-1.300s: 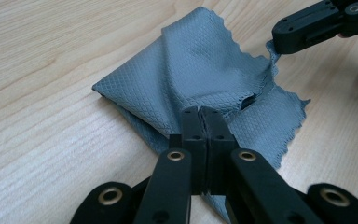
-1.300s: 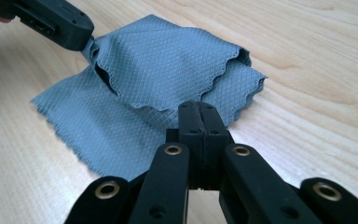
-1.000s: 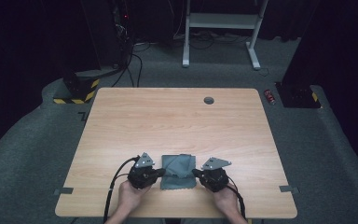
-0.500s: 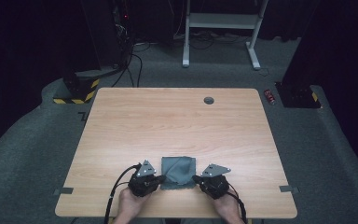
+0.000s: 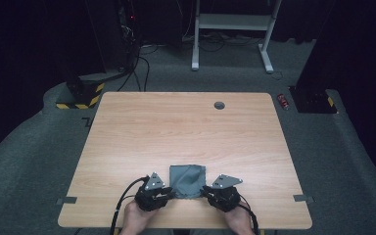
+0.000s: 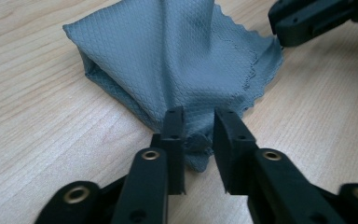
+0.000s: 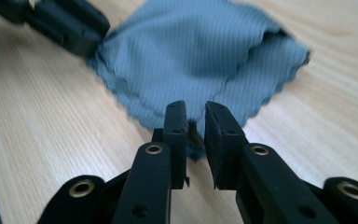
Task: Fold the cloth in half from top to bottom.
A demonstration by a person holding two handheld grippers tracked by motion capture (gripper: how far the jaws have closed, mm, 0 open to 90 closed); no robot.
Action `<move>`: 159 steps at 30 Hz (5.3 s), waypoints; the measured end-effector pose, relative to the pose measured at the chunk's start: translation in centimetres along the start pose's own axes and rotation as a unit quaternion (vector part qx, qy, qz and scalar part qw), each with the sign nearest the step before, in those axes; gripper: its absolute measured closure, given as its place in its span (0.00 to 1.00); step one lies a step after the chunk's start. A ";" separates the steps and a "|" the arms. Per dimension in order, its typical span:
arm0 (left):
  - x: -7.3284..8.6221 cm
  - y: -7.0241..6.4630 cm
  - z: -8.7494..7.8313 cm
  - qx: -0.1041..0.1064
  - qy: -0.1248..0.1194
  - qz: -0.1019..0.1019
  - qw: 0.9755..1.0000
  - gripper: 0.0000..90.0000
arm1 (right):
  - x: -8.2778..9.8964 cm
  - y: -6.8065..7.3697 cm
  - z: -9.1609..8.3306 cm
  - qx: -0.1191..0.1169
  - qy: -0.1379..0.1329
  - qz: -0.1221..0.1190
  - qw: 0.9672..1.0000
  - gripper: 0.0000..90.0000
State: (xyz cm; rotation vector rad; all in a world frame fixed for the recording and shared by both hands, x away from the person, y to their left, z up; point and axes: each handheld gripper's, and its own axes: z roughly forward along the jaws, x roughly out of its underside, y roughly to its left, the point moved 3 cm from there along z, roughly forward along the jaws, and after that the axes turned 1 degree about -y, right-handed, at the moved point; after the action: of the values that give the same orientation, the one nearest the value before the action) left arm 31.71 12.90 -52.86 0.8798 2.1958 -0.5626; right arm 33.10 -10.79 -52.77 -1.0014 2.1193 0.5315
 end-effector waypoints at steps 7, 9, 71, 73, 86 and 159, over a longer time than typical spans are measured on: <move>0.0 0.5 -1.2 0.001 -0.017 -0.016 1.000 0.70 | -1.4 -0.2 -0.4 0.002 -0.018 0.005 1.000 0.85; -0.1 0.7 -1.4 -0.002 -0.021 -0.019 1.000 0.68 | -1.4 0.0 0.0 0.004 -0.009 0.000 1.000 0.85; -6.0 6.1 4.2 -0.065 0.038 -0.076 0.994 0.87 | -5.2 -5.8 4.9 0.044 0.042 0.066 0.996 0.85; -6.1 6.1 4.2 -0.060 0.043 -0.071 0.995 0.93 | -5.0 -5.9 5.4 0.037 0.055 0.059 0.996 0.96; -6.6 6.9 5.3 -0.088 0.061 -0.028 0.994 0.96 | -5.7 -6.2 6.1 0.067 0.072 0.030 0.995 0.99; 0.8 5.0 -3.1 -0.076 -0.049 -0.094 0.991 0.43 | -0.5 -4.1 -1.2 0.073 -0.025 0.056 0.995 0.69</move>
State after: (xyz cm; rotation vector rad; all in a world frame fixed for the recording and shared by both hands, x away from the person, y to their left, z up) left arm 33.55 18.42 -52.04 0.5580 2.2121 -0.5072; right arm 36.00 -13.83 -51.83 -0.7842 2.1441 0.4450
